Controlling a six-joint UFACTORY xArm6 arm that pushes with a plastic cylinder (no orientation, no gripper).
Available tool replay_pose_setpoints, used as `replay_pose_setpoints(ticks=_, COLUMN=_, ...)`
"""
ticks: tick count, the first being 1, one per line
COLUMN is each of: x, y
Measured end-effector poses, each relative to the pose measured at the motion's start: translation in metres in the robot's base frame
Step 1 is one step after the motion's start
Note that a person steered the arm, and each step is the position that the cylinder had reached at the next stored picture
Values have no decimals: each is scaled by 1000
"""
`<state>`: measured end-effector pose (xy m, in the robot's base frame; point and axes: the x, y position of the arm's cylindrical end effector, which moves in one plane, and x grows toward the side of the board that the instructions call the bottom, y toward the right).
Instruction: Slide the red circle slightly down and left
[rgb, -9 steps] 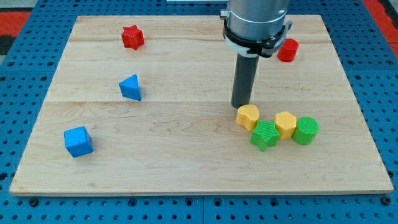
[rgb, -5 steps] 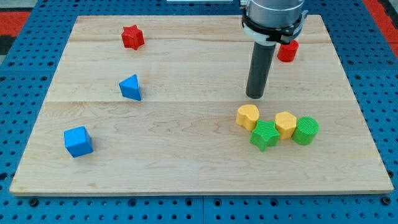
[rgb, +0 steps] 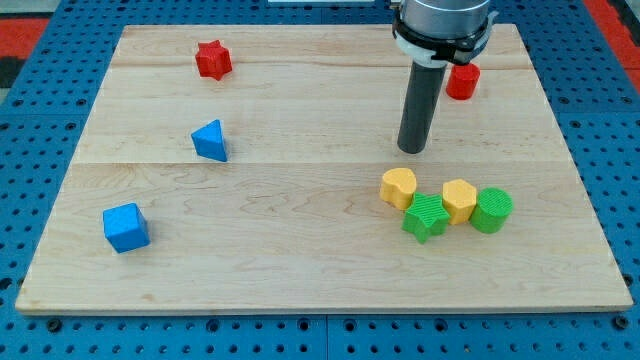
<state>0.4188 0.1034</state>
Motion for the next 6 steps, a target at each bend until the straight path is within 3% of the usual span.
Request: replay_pose_setpoints(ticks=6, x=-10, y=0)
